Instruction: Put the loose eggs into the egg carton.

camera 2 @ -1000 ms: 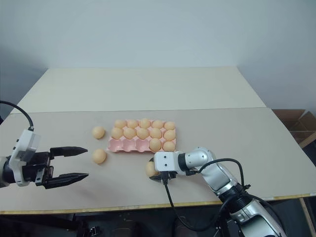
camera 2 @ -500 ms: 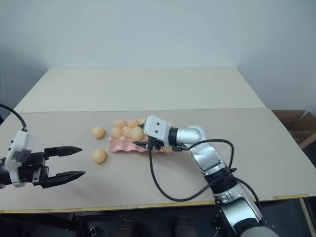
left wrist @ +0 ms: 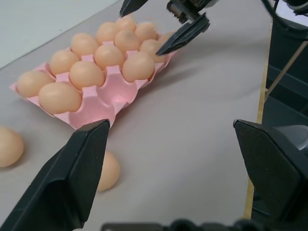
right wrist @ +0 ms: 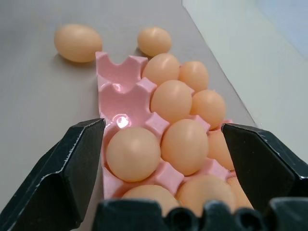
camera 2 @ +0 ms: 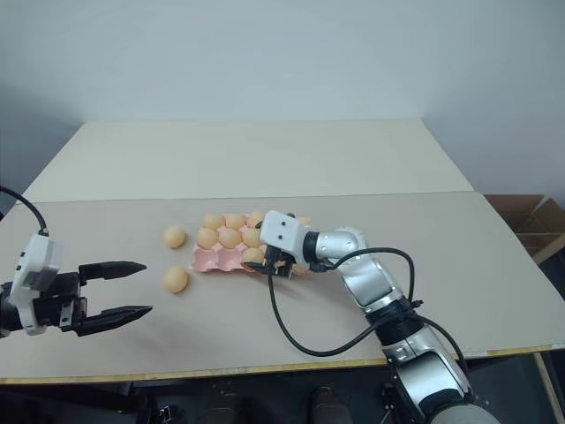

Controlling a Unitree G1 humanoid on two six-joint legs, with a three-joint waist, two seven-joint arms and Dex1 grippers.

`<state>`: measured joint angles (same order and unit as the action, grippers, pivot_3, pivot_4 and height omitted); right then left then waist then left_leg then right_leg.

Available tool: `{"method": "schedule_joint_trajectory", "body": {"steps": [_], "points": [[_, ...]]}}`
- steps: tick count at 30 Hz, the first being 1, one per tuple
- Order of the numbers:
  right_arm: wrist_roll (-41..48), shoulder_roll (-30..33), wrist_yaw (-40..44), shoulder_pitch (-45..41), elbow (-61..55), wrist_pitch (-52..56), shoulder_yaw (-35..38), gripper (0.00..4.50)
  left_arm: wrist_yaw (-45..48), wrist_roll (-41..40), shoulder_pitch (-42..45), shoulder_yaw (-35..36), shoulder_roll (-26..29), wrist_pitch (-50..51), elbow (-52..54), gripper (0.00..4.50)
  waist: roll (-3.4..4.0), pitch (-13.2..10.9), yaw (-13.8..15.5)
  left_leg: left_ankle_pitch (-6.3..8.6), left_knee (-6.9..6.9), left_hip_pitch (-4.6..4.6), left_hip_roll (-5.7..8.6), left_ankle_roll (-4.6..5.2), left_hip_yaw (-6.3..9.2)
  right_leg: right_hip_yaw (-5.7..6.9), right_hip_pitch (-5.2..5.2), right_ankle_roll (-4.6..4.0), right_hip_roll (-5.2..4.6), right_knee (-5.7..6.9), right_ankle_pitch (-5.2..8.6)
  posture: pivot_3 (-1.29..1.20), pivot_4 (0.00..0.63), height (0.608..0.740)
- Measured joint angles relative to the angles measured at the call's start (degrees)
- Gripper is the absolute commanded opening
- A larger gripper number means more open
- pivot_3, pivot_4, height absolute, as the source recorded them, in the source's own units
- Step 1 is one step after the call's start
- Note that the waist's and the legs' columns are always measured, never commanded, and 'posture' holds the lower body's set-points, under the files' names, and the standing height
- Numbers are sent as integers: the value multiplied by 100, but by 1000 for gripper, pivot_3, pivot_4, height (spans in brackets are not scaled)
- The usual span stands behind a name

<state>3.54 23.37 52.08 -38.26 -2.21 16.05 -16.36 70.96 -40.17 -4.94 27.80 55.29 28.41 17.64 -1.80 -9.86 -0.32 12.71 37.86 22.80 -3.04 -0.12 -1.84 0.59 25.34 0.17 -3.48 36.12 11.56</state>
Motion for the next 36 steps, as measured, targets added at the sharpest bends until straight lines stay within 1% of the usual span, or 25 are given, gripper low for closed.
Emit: {"method": "schedule_joint_trajectory", "body": {"steps": [4,7,11,13,15,18,20,23,31,36], "points": [[717,511,99,442,-723,448,890,4478,-167,189,276,-45,-53,-144,-383,4500,-1,0,17,1,0,2,1,-1,-1,-2,-2,1,-1,-7,0,0,150,740],[1237,1175,233,829,-1193,886,1662,4478,-142,256,241,25,-21,-210,-629,4500,-1,0,18,3,-1,6,0,-3,-3,-2,2,2,-1,-12,1,0,150,740],[2069,1794,540,1340,-1659,1339,2556,4478,-26,264,249,81,7,-217,-748,4500,-1,0,2,3,-3,4,-3,-4,-3,-1,2,1,1,-12,2,0,150,740],[2522,2087,804,1707,-1802,1547,2956,4478,18,213,298,153,16,-217,-827,4500,-1,0,10,3,-3,-3,-2,-4,-3,-2,-3,-6,1,-10,6,0,150,740],[2981,2478,1215,2176,-1871,1701,3342,4478,78,248,307,164,135,-220,-926,4500,-2,-1,22,3,-2,-3,-1,-4,-3,-4,-4,-34,-1,-10,23,0,150,740],[3380,2841,1741,2703,-1948,1721,3816,4478,178,429,195,165,303,-243,-987,4500,-2,0,13,3,-2,-12,-1,-4,-7,-10,-10,-34,-1,-11,24,0,150,740],[3482,2921,1918,2968,-1973,1680,4002,4478,179,434,161,164,293,-241,-979,4500,-3,-1,10,3,-2,-17,-3,-4,-8,-12,-13,-34,-1,-11,23,0,150,740],[3509,2928,1957,3149,-1982,1648,4031,4478,155,424,155,165,284,-219,-935,4500,-3,-1,6,3,-2,-19,-2,-5,-8,-13,-11,-34,-1,-8,23,0,150,740],[3607,2927,1809,3156,-2090,1553,4013,4478,121,415,91,165,276,-199,-842,4500,-2,-1,14,4,-2,-15,-2,-6,-9,-14,-10,-34,-1,-13,24,0,150,740],[3612,2927,1770,3064,-2096,1525,3926,4478,37,415,45,164,167,-197,-834,4500,-3,-1,26,4,-2,-12,-1,-6,-10,-14,-10,-34,-2,-16,23,0,150,740]]}}
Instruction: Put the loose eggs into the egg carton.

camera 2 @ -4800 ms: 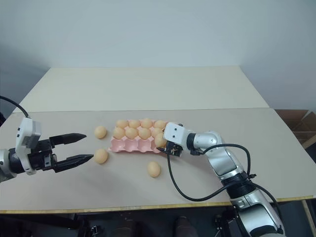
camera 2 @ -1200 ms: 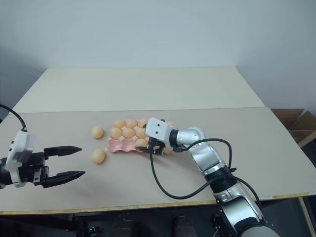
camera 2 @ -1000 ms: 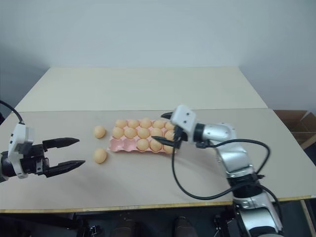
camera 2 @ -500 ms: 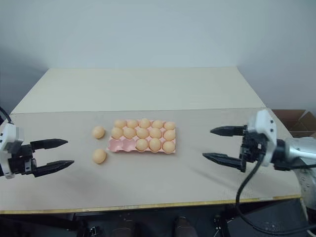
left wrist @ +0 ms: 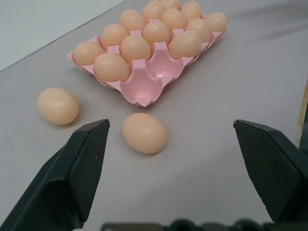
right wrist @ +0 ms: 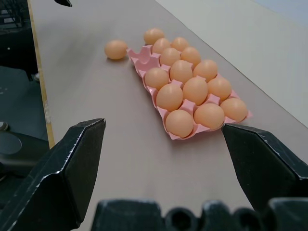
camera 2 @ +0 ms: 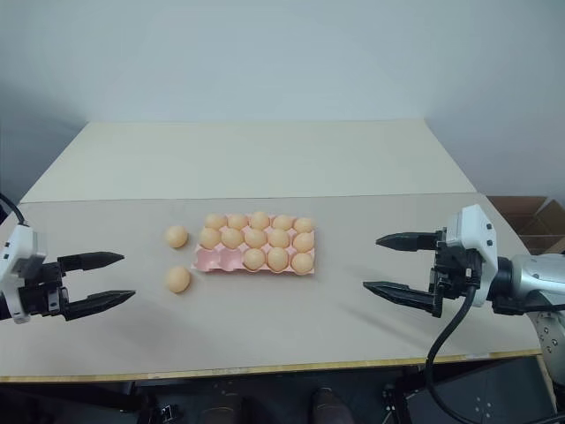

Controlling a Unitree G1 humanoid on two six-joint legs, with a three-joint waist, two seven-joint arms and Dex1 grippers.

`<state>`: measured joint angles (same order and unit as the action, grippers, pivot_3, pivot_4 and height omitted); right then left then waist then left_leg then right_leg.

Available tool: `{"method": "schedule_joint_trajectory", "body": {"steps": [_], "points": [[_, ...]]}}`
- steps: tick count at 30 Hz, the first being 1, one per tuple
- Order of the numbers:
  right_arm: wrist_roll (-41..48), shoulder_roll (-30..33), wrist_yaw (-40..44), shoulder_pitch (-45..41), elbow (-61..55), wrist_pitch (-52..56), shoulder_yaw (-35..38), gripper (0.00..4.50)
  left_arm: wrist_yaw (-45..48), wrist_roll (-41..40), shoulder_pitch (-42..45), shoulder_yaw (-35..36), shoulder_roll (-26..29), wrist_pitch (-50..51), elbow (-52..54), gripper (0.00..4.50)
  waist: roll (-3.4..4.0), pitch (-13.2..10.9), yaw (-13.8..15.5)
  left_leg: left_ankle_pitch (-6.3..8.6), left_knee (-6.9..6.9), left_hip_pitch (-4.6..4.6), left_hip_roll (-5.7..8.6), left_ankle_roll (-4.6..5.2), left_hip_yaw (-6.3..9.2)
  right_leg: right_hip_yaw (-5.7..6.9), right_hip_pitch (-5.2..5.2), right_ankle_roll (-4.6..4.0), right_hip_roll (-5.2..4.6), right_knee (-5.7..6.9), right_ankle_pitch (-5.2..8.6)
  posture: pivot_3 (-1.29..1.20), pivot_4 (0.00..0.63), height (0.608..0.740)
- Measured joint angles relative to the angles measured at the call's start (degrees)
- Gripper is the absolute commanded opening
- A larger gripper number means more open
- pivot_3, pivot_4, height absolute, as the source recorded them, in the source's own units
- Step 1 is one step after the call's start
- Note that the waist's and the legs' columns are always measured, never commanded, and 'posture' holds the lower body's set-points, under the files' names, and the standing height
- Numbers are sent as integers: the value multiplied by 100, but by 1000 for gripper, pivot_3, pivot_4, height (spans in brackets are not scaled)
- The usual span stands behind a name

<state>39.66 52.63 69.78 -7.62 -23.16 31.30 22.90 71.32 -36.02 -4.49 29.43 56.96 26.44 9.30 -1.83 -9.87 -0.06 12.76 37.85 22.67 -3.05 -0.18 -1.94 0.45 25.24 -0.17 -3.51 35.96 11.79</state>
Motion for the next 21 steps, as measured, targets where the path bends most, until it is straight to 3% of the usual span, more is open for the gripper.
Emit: {"method": "schedule_joint_trajectory", "body": {"steps": [6,9,16,21], "points": [[0,0,-16,-140,-2,-81,-178,4478,-171,144,41,-146,-38,-46,11,4500,0,0,10,0,0,-2,0,0,0,0,0,0,0,1,0,0,150,740],[-3,-15,-42,-267,2,-103,-245,4478,-403,545,344,-646,-218,-270,-230,4500,1,0,29,0,0,-2,1,0,0,0,-1,0,1,3,-1,0,150,740],[-1,-41,-182,-475,-14,-134,-431,4478,-1122,1464,1484,-1913,-1238,-911,-1304,4500,-6,2,81,-1,2,2,5,1,0,-3,-5,42,2,1,-26,0,150,740],[0,-42,-241,-478,-64,-134,-433,4478,-1221,2030,1963,-2395,-1417,-1470,-2200,4500,-6,3,56,0,2,7,6,1,-1,-6,-3,44,2,-3,-27,0,150,740]]}}
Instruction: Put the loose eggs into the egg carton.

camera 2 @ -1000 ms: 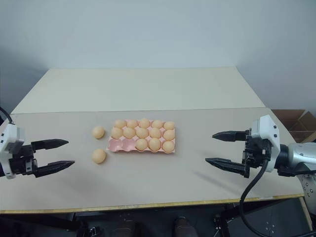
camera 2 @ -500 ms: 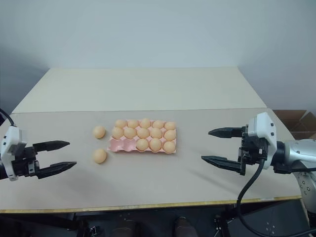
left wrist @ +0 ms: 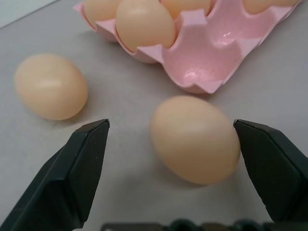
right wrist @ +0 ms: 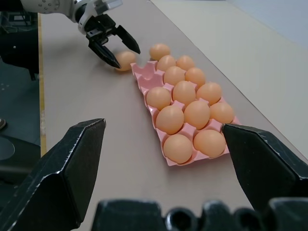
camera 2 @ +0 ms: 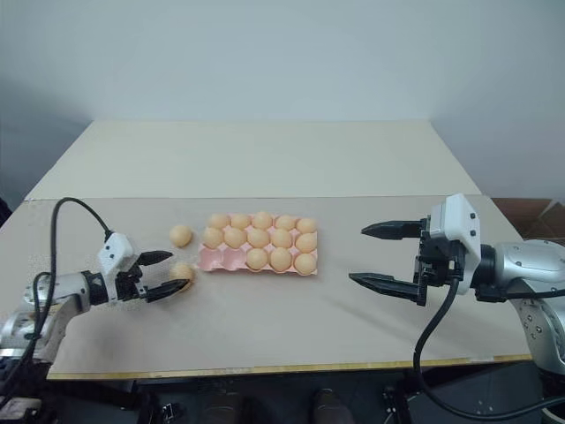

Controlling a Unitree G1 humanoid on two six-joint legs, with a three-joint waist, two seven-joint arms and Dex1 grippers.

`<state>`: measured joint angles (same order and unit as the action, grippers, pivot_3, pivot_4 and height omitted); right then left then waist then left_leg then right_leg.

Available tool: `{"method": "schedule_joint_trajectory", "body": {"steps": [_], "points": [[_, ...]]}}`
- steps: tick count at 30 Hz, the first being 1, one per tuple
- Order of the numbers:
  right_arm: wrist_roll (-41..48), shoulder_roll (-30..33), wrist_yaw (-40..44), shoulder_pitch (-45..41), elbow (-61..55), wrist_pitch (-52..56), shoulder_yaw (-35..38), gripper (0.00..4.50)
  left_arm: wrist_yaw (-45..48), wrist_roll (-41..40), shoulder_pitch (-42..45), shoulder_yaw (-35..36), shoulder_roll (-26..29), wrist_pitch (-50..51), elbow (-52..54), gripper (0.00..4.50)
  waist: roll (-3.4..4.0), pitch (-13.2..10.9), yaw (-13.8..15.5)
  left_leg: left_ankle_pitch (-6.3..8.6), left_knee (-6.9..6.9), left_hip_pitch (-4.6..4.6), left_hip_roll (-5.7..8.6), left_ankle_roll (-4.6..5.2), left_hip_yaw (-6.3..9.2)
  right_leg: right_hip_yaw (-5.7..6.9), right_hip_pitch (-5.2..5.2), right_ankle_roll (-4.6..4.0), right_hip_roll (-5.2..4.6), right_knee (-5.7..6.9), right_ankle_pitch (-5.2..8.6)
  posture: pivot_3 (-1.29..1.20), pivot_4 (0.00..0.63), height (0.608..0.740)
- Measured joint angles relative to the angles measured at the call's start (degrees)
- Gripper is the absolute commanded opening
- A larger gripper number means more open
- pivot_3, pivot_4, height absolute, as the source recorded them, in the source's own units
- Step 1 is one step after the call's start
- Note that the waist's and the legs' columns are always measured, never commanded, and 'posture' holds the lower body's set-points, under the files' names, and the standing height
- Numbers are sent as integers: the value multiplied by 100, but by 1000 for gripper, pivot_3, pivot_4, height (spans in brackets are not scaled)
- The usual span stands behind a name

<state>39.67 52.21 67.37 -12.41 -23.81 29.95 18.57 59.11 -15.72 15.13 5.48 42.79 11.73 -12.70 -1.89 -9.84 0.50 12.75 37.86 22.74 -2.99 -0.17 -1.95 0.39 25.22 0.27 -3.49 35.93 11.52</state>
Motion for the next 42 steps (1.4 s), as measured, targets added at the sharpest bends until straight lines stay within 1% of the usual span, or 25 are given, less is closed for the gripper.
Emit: {"method": "schedule_joint_trajectory", "body": {"steps": [3,8,11,17,25,26,28,32,42], "points": [[4,0,-14,9,-60,0,0,4500,117,114,117,-174,-17,-199,-319,3856,0,0,5,0,0,0,0,0,0,1,0,1,0,1,0,0,150,740],[15,-1,-79,37,-120,0,0,4500,190,115,187,-185,-24,-397,-506,2222,0,0,10,0,1,-3,-1,0,0,0,-1,2,-1,5,-2,0,150,740],[66,-2,-120,56,-165,0,1,4500,171,91,160,-83,19,-393,-501,2222,0,0,6,0,1,-4,-2,0,0,1,0,2,0,6,-2,0,150,740],[103,-17,-138,142,-168,-7,0,4500,307,-74,-172,265,409,-249,-128,2222,0,0,5,0,1,-3,-2,0,0,0,0,3,-2,3,-2,0,150,740],[102,-55,-139,132,-150,-119,-35,4500,501,-435,-713,507,514,146,476,2222,0,0,14,0,1,-4,-3,0,-1,2,1,2,-2,5,-1,0,150,740],[101,-59,-135,132,-149,-135,-37,4500,542,-553,-716,574,517,276,568,2609,0,0,14,0,1,-4,-3,0,-1,2,1,2,-2,4,-1,0,150,740],[97,-74,-122,132,-142,-194,-48,4500,534,-704,-692,685,529,510,680,3099,0,0,17,0,1,-4,-3,0,-1,2,1,2,-2,4,-1,0,150,740],[90,-94,-78,150,-43,-291,-142,4500,492,-729,-548,696,642,861,745,4438,0,0,15,0,1,-5,-1,0,-1,1,0,2,-2,4,-1,0,150,740],[95,-95,-107,277,-47,-397,-140,4500,138,-445,-366,685,725,845,697,4477,0,0,14,0,1,-5,-2,0,-1,0,0,2,-1,5,-2,0,150,740]]}}
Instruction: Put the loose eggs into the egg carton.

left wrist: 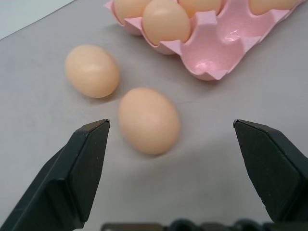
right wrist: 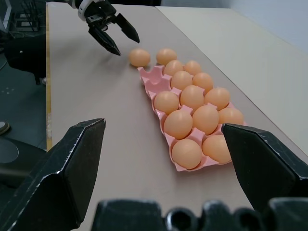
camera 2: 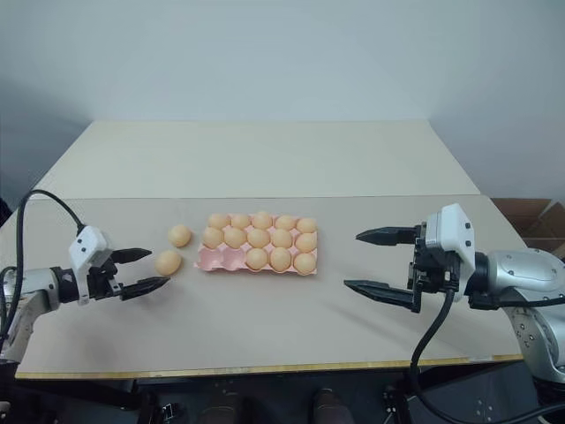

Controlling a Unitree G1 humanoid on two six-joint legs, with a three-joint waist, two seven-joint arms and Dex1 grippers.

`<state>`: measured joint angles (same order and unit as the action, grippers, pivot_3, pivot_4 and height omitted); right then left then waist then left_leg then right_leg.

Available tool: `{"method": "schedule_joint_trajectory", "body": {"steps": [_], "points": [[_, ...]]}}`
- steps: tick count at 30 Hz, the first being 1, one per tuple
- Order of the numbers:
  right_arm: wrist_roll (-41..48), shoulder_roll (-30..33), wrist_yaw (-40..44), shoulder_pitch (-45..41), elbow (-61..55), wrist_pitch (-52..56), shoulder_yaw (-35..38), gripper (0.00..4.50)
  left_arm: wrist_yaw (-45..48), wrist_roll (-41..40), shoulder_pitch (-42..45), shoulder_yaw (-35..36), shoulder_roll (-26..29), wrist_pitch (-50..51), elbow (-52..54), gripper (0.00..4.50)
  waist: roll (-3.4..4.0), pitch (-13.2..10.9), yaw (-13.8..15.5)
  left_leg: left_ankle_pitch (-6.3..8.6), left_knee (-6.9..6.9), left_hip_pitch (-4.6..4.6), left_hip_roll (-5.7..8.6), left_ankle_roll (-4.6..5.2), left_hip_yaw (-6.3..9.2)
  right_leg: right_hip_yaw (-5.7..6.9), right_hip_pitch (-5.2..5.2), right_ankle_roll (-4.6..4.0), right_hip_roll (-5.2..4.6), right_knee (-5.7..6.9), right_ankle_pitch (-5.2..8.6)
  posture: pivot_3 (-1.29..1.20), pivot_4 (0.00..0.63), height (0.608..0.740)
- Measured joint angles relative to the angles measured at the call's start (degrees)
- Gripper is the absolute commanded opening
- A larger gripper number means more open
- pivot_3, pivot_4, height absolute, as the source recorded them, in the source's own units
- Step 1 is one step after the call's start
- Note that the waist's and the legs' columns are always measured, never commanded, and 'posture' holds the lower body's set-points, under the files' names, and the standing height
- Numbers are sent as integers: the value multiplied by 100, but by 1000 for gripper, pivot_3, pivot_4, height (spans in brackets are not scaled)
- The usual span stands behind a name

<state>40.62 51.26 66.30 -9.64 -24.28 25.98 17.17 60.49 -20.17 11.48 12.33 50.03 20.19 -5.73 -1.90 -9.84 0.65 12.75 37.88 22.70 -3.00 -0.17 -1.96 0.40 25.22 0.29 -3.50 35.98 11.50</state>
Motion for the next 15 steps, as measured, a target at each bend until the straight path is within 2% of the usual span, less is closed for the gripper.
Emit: {"method": "schedule_joint_trajectory", "body": {"steps": [6,14,15], "points": [[6,0,-43,14,-38,-1,1,4500,-490,312,454,-218,-168,37,-419,4477,0,0,5,0,0,-3,1,0,0,0,-3,1,0,2,-1,0,150,740],[12,0,-64,-2,-113,-1,-1,4500,-655,618,1233,-722,-725,-53,-1479,4477,-2,1,4,0,2,2,4,1,0,-1,-4,5,0,1,-3,0,150,740],[21,0,-71,-11,-119,-1,-1,4500,-656,669,1329,-772,-756,-79,-1635,4293,-3,1,4,0,3,1,5,0,0,-1,-5,6,0,0,-3,0,150,740]]}}
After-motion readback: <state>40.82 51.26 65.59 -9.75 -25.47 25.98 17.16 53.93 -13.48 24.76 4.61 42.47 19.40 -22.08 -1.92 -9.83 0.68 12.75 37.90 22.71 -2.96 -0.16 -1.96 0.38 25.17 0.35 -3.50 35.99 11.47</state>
